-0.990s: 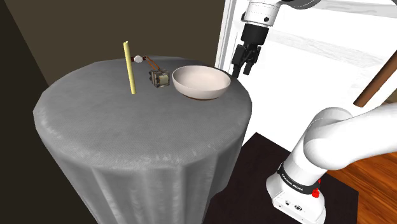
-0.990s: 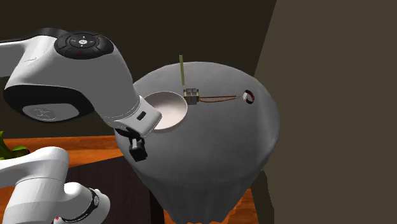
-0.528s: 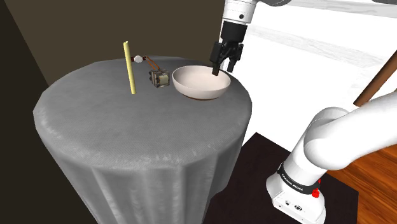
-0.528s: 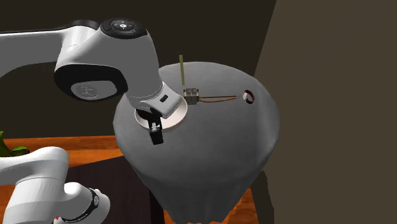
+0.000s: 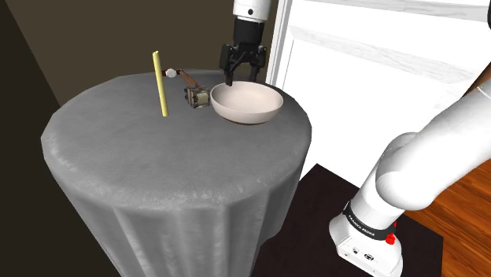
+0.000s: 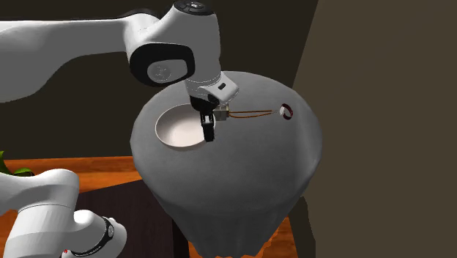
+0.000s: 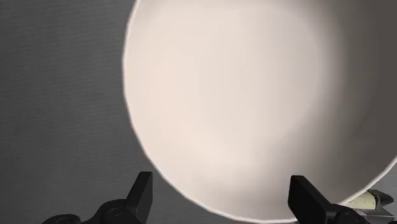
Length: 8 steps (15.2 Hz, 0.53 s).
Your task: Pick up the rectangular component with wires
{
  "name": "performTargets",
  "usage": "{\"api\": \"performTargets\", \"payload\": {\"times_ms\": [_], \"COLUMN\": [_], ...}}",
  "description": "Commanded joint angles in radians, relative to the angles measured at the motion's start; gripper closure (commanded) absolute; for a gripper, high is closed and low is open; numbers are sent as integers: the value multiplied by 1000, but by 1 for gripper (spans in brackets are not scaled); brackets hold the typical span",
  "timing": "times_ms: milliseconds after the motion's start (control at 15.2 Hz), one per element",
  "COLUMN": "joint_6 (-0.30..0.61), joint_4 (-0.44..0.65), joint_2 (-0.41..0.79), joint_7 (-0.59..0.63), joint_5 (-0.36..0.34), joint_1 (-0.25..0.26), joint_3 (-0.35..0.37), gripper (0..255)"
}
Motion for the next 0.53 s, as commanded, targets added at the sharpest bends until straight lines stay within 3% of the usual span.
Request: {"api": "performTargets", "payload": {"times_ms": [0,462], "joint_6": [2,-50], "joint_4": [85,429], "joint_2": [87,389], "joint_7": [55,232], "joint_5": [-19,-118], "joint_1": [0,29], "joint_3": [24,80], "gripper": [0,0]}}
